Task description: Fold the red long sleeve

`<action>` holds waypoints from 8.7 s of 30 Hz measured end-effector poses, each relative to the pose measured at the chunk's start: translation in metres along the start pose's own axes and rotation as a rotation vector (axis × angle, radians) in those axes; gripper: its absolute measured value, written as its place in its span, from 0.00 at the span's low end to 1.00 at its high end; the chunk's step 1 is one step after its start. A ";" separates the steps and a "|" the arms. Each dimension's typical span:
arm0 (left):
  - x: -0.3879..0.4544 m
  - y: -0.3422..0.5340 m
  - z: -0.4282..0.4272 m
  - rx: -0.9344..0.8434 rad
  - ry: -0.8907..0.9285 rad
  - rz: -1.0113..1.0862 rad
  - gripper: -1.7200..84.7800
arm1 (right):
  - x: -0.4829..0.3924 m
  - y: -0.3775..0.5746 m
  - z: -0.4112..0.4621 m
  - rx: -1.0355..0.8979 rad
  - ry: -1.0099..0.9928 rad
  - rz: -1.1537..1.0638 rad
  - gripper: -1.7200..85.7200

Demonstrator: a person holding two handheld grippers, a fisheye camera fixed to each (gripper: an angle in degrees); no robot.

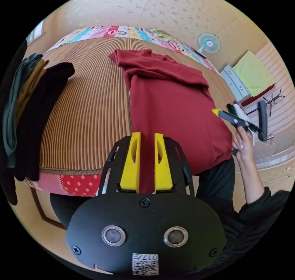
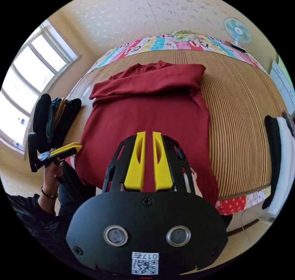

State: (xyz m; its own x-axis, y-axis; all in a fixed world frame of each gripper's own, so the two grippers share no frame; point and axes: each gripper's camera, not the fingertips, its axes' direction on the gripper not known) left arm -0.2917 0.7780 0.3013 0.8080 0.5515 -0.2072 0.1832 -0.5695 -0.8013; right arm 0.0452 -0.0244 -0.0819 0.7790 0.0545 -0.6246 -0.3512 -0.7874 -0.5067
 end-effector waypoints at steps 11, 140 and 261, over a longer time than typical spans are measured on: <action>0.066 -0.113 0.066 -0.005 -0.198 0.104 0.08 | 0.023 -0.004 0.032 -0.001 0.057 0.109 0.03; -0.083 -0.112 -0.037 0.320 0.521 -0.069 0.08 | 0.151 0.075 -0.025 0.253 -0.192 0.244 0.03; 0.172 -0.108 0.115 0.073 -0.348 -0.042 0.38 | 0.050 -0.050 0.042 0.006 0.317 0.172 0.40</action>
State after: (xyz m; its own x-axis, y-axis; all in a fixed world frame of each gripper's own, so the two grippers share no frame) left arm -0.2372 1.0047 0.2876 0.5594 0.7553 -0.3415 0.1615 -0.5034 -0.8488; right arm 0.0802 0.0434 -0.1127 0.8303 -0.2723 -0.4863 -0.4935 -0.7647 -0.4143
